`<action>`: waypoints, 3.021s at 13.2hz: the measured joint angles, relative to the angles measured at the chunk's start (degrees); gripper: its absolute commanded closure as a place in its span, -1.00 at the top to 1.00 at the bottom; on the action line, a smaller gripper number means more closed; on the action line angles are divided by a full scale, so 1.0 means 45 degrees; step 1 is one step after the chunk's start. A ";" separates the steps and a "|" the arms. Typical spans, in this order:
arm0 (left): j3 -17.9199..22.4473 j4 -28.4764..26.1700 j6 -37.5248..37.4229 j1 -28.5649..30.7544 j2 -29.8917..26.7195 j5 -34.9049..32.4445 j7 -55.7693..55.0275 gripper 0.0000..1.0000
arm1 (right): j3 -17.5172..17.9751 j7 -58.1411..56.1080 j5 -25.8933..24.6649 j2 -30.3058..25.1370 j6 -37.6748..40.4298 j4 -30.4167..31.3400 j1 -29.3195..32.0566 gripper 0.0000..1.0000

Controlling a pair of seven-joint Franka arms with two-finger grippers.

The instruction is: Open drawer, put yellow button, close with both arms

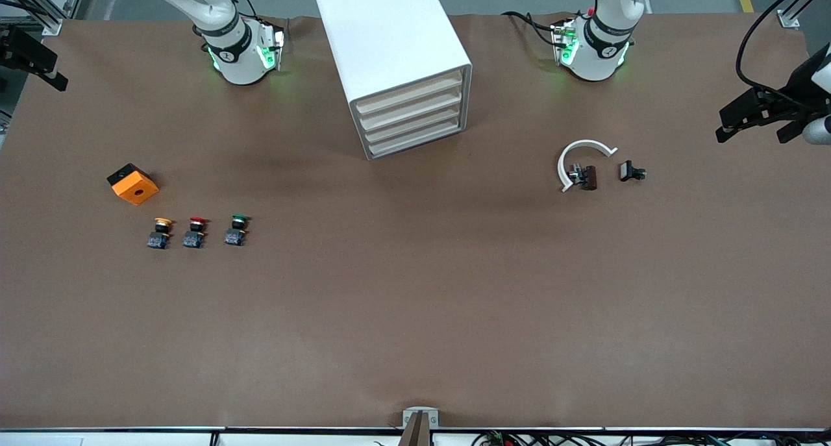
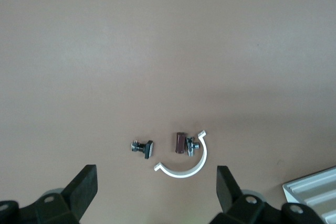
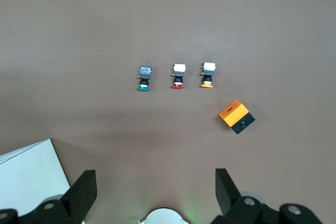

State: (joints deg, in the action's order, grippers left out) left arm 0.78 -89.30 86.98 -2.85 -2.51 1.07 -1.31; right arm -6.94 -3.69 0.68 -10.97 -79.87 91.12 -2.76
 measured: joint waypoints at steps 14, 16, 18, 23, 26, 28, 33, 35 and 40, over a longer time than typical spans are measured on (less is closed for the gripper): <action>-0.0103 -0.1267 0.0212 -0.0031 0.2070 0.0072 -0.1616 1.00 | 0.0000 0.0000 0.0000 0.0000 -0.0014 -0.0004 0.0000 1.00; -0.0497 -0.1340 0.0699 -0.0049 0.2612 0.0213 -0.2835 1.00 | 0.0000 0.0000 0.0000 0.0000 -0.0015 -0.0005 0.0000 1.00; -0.1158 -0.1370 0.1266 -0.0084 0.3286 0.0231 -0.4499 1.00 | 0.0000 0.0000 0.0000 0.0000 -0.0016 -0.0008 0.0000 1.00; -0.1709 -0.1366 0.1588 -0.0844 0.4575 0.0231 -0.8129 1.00 | 0.0000 0.0000 0.0000 0.0000 -0.0016 -0.0010 -0.0001 1.00; -0.1749 -0.1364 0.1592 -0.1126 0.5000 0.0231 -1.0388 1.00 | 0.0000 0.0000 0.0000 0.0000 -0.0016 -0.0010 0.0000 1.00; -0.2019 -0.1371 0.1592 -0.1286 0.5398 0.0246 -1.2083 1.00 | 0.0000 0.0000 0.0000 0.0000 -0.0022 -0.0010 -0.0001 1.00; -0.3571 -0.1358 0.1604 -0.1662 0.6601 0.0464 -1.6603 1.00 | 0.0000 0.0000 0.0000 0.0000 -0.0026 -0.0011 -0.0001 1.00; -0.4079 -0.1366 0.1599 -0.1663 0.7146 0.0736 -1.8135 1.00 | 0.0000 0.0000 0.0000 0.0000 -0.0027 -0.0011 -0.0001 1.00; -0.5481 -0.1347 0.1299 -0.1543 0.8643 0.2014 -2.1488 1.00 | 0.0001 0.0000 0.0000 0.0000 -0.0029 -0.0011 -0.0001 1.00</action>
State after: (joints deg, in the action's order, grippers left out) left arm -23.89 -95.36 92.83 -9.79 36.38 10.13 -98.01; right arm -6.94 -3.69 0.68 -10.97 -80.01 91.07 -2.76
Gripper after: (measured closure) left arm 0.000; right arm 0.000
